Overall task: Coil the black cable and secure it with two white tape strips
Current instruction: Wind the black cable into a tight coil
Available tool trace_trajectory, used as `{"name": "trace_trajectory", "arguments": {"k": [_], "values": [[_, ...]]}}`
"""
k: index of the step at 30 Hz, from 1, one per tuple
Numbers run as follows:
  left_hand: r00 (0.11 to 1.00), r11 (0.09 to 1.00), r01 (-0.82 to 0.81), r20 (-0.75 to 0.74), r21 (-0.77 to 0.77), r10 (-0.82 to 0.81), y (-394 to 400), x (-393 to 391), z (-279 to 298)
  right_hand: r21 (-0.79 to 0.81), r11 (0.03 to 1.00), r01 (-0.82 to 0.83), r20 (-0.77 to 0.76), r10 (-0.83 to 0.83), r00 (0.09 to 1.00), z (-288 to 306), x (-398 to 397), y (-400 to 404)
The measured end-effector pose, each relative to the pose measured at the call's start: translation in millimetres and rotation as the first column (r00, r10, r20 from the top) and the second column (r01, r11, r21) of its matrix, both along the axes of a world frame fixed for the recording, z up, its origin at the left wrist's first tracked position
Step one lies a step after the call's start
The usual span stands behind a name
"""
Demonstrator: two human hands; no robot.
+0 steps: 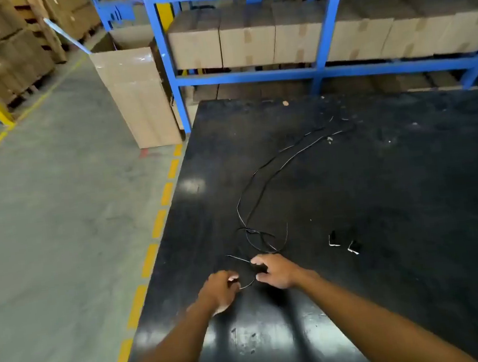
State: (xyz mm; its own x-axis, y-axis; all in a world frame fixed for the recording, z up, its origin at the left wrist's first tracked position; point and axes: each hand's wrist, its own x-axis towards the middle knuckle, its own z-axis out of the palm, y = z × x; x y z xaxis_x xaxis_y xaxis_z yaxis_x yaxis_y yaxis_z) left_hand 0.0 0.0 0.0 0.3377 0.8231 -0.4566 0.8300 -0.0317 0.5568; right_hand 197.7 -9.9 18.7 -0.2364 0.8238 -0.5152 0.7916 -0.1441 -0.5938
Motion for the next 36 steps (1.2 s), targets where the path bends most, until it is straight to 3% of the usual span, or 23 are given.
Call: {"name": "trace_trajectory", "arguments": {"k": [4, 9, 12, 16, 18, 21, 25, 27, 29, 31, 34, 36], "values": [[0.989, 0.994, 0.051, -0.144, 0.094, -0.037, -9, 1, -15, 0.005, 0.989, -0.145, 0.127, 0.143, 0.982, -17, -10, -7], [0.995, 0.99, 0.037, -0.099, 0.136, -0.023, -14, -4, -29, 0.127, 0.987, -0.099, 0.273, 0.061, 0.96, -44, -24, -26], [0.999, 0.993, -0.033, 0.007, 0.118, 0.032, -11, -8, -30, 0.211, 0.974, -0.086, 0.31, 0.017, 0.951, -48, -24, -29], [0.988, 0.991, -0.124, 0.096, 0.058, 0.118, 1, -14, -18, 0.2, 0.976, 0.085, 0.077, -0.102, 0.992, -40, -8, -17], [0.989, 0.996, -0.083, 0.12, 0.011, 0.081, 11, -14, -2, 0.251, 0.956, 0.153, -0.037, -0.148, 0.988, -28, -1, -5], [0.958, 0.998, -0.028, 0.285, -0.053, 0.042, 24, -2, 31, 0.368, 0.892, 0.262, -0.169, -0.213, 0.962, -3, 2, 14], [0.839, 0.995, -0.064, 0.535, -0.082, 0.098, 39, 8, 67, 0.372, 0.747, 0.551, -0.395, -0.411, 0.822, 28, 3, 34], [0.783, 0.988, -0.111, 0.602, -0.112, 0.156, 47, 5, 79, 0.371, 0.61, 0.7, -0.49, -0.512, 0.706, 39, 2, 33], [0.761, 0.981, -0.157, 0.619, -0.119, 0.196, 57, 1, 90, 0.329, 0.547, 0.77, -0.55, -0.552, 0.627, 47, -1, 31], [0.746, 0.978, -0.187, 0.634, -0.098, 0.206, 66, -1, 106, 0.197, 0.631, 0.75, -0.624, -0.51, 0.593, 56, -8, 27], [0.696, 0.974, -0.206, 0.687, -0.09, 0.211, 80, -2, 131, 0.148, 0.832, 0.535, -0.61, -0.349, 0.711, 69, -23, 19], [0.669, 0.974, -0.206, 0.712, -0.096, 0.212, 86, -1, 142, 0.136, 0.878, 0.458, -0.626, -0.282, 0.727, 74, -32, 14]]}}
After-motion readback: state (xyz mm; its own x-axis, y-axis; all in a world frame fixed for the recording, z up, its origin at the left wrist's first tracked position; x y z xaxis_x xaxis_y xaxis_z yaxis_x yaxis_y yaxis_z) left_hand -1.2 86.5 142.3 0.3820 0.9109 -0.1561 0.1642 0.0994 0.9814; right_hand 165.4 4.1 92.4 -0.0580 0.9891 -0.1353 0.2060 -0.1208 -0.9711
